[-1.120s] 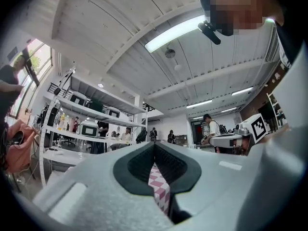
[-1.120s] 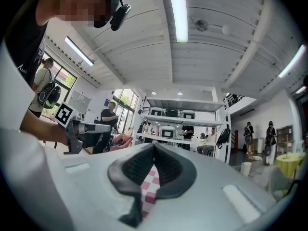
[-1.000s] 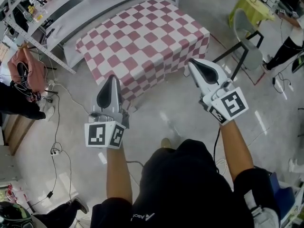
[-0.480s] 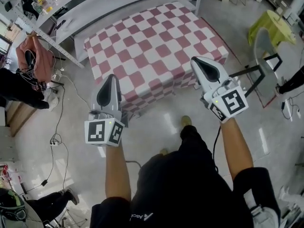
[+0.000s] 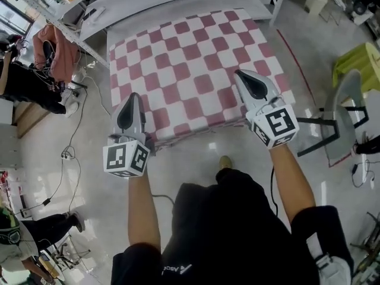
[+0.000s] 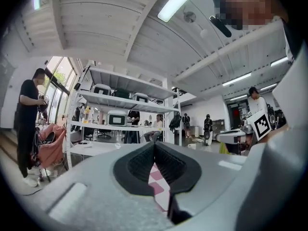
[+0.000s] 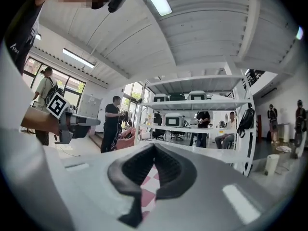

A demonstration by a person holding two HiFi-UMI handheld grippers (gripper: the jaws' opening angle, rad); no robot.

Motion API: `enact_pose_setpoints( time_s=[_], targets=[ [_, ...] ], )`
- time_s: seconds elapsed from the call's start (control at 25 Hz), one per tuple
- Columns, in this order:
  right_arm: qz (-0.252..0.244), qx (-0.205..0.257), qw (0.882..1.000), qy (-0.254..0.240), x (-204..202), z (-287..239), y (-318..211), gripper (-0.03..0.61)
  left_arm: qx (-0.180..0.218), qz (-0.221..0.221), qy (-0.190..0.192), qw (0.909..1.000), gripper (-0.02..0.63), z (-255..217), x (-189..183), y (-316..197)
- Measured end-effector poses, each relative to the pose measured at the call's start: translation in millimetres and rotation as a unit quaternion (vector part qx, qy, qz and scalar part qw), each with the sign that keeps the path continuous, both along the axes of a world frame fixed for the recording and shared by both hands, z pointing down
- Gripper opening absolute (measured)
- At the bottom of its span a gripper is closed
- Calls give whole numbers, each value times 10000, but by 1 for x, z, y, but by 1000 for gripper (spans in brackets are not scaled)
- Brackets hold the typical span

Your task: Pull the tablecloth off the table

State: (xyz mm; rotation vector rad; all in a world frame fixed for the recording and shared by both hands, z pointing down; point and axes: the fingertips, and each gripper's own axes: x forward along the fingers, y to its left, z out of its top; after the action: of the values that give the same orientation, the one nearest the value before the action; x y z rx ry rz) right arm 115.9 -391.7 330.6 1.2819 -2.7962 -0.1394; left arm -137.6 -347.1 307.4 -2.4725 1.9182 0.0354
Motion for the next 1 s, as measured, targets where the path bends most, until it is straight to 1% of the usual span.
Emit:
enact_pose_setpoints(
  time_s=[0.2, 0.36, 0.48, 0.52, 0.56, 0.6, 0.72, 0.76, 0.88, 0.92, 1.0],
  targets=[
    [18, -433, 9989, 184, 9, 34, -65, 0, -404, -280, 11, 9988, 11, 21, 3, -50],
    [37, -807, 9963, 296, 8, 61, -101, 2, -921, -426, 116, 9948, 12, 54, -5, -81],
    [66, -1188, 9925, 266, 5, 80, -124, 2, -1310, -490, 126, 9901, 15, 79, -13, -100],
    [72, -1325, 9908, 248, 3, 85, -131, 57, -1427, -514, 128, 9884, 15, 86, -16, -106],
    [77, -1442, 9892, 259, 1, 90, -138, 92, -1542, -535, 131, 9865, 35, 93, -19, -113],
    [89, -1531, 9877, 307, -1, 95, -145, 104, -1666, -553, 129, 9844, 85, 101, -21, -119],
    [191, -1746, 9828, 563, -7, 115, -162, 144, -2134, -635, 35, 9749, 138, 129, -29, -133],
    [222, -1830, 9807, 650, -9, 123, -167, 155, -2315, -699, 1, 9703, 140, 140, -33, -136],
    [273, -2137, 9724, 890, -17, 150, -178, 216, -2837, -879, -37, 9549, 193, 172, -46, -143],
    [288, -2239, 9693, 978, -19, 158, -181, 230, -2985, -900, -57, 9501, 213, 181, -49, -145],
    [346, -2417, 9628, 1157, -22, 174, -187, 253, -3228, -903, -112, 9421, 232, 196, -54, -149]
  ],
)
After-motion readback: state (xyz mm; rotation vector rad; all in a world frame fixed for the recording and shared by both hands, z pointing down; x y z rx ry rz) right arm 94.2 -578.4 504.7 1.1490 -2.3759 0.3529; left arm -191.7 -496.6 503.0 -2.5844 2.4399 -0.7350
